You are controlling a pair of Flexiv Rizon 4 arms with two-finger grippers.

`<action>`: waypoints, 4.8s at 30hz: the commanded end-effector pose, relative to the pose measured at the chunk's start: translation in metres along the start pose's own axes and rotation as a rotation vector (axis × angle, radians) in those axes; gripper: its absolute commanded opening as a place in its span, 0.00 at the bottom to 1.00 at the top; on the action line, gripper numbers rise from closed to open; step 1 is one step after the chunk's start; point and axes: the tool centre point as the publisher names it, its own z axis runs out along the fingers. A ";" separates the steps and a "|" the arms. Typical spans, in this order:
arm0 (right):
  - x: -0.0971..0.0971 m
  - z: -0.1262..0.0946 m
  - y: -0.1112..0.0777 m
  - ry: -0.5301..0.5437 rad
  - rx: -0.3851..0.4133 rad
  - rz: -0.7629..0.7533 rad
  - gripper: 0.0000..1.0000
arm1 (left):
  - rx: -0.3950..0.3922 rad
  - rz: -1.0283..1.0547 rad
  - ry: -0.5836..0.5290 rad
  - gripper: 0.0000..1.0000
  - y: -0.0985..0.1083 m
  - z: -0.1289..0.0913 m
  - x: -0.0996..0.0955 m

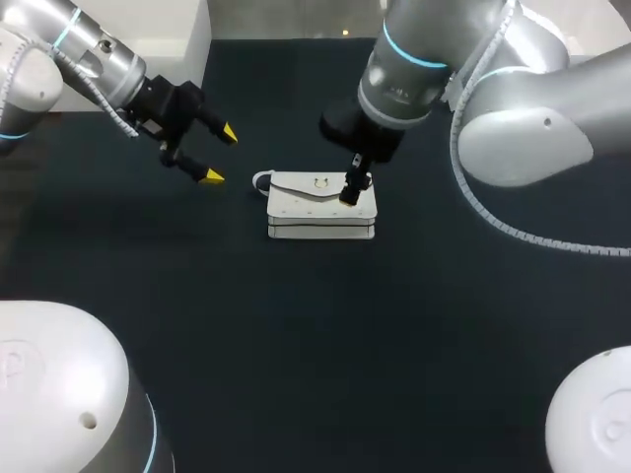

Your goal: Pick up the bag, open it, inspect its contents, close it, and place it on the opposite side

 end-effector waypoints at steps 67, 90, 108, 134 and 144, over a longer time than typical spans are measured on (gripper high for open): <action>-0.001 0.089 -0.028 -0.533 -0.072 -0.327 0.97 | 0.064 0.344 -0.113 1.00 -0.054 0.049 -0.009; -0.021 0.116 -0.026 -0.513 -0.071 -0.334 0.41 | 0.054 0.375 -0.059 1.00 -0.055 0.057 -0.006; -0.024 0.116 -0.025 -0.534 -0.044 -0.348 0.16 | 0.051 0.385 -0.031 1.00 -0.055 0.062 -0.003; -0.019 0.112 -0.022 -0.558 -0.033 -0.348 0.00 | 0.037 0.523 -0.145 0.84 -0.059 0.091 0.002; -0.019 0.112 -0.022 -0.558 -0.033 -0.348 0.00 | 0.003 0.543 -0.104 0.67 -0.055 0.112 -0.003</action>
